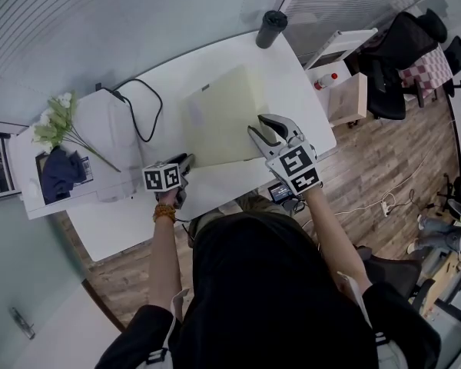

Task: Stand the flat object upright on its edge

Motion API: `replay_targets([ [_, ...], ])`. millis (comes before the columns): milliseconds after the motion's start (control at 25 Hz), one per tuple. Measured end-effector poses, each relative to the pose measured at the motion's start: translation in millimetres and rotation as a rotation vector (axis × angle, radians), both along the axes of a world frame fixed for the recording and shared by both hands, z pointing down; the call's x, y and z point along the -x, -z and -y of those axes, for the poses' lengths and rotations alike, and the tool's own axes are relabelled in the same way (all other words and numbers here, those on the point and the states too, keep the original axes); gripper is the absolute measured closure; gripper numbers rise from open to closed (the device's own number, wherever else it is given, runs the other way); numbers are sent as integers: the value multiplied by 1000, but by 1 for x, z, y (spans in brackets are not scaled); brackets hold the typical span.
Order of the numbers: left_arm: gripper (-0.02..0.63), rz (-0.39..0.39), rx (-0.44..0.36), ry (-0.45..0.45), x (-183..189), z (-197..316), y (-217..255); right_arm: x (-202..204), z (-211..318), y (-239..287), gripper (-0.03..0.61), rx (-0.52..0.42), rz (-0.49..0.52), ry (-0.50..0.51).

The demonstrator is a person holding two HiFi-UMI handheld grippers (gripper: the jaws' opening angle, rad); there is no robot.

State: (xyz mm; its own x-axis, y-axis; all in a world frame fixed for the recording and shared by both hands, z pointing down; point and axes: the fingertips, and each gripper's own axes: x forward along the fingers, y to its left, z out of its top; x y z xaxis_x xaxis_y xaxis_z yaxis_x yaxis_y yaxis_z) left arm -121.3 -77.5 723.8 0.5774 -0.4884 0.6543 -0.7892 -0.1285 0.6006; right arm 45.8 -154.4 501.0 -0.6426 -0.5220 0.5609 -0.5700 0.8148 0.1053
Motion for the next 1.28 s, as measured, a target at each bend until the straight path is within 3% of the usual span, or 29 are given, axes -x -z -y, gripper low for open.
replay_targets([
  [1280,502,-95,63,-17,-26,5,-11,56,-9,39,465,-196,-142,164],
])
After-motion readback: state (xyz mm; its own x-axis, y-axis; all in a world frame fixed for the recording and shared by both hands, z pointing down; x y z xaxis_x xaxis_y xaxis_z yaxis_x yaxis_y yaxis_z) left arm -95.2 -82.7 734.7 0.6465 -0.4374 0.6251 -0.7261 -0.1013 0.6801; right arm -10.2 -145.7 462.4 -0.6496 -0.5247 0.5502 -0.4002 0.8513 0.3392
